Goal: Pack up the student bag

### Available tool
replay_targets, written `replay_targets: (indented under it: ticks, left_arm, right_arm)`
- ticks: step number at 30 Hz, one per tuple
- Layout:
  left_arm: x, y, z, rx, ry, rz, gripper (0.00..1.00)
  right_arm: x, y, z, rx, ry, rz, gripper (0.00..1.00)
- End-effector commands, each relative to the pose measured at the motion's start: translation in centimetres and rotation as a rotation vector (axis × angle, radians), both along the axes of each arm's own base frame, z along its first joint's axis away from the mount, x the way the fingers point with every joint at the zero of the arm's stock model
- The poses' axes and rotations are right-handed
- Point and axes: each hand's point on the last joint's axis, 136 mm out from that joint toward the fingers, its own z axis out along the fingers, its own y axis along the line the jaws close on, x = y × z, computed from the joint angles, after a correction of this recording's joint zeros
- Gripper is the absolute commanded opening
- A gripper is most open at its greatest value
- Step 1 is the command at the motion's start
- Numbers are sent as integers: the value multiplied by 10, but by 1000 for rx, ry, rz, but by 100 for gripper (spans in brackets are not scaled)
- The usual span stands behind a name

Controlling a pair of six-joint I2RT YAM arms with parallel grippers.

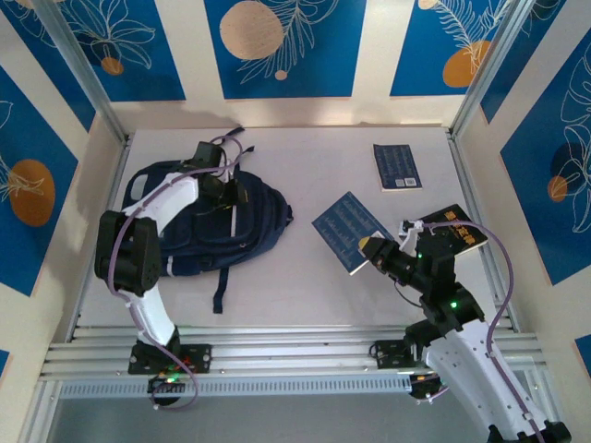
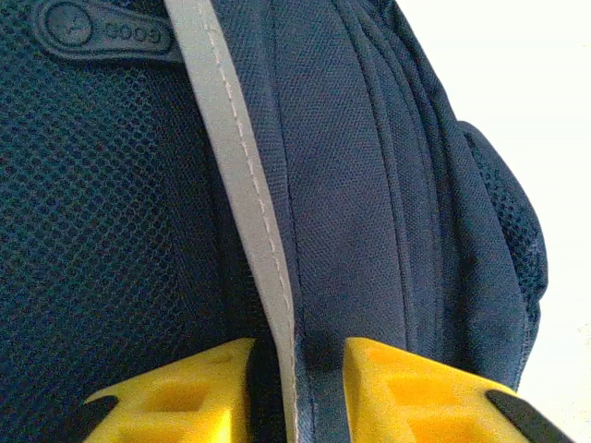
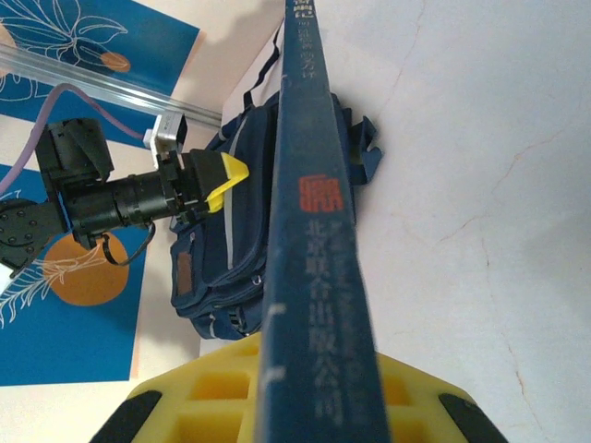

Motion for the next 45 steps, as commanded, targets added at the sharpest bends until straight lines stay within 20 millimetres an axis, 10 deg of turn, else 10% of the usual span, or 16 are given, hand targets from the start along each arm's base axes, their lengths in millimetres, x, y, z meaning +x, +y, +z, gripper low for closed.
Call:
replay_targets:
  ticks: [1, 8, 17, 23, 33, 45]
  left_arm:
    - [7, -1, 4, -8, -2, -18, 21]
    - [2, -11, 18, -8, -19, -75, 0]
    - [-35, -76, 114, -97, -118, -312, 0]
    - [-69, -81, 182, -160, -219, -388, 0]
    - [-105, -82, 298, -484, -402, -495, 0]
    - [-120, -99, 334, -667, -440, -619, 0]
  right_arm:
    - [-2, 4, 14, 32, -51, 27, 0]
    - [-4, -2, 20, -17, -68, 13, 0]
    - [-7, -25, 29, -147, -60, -65, 0]
    - [-14, -38, 41, -244, -61, -85, 0]
    - [-38, 10, 91, -78, -145, 220, 0]
    - [-24, 46, 64, 104, 78, 347, 0]
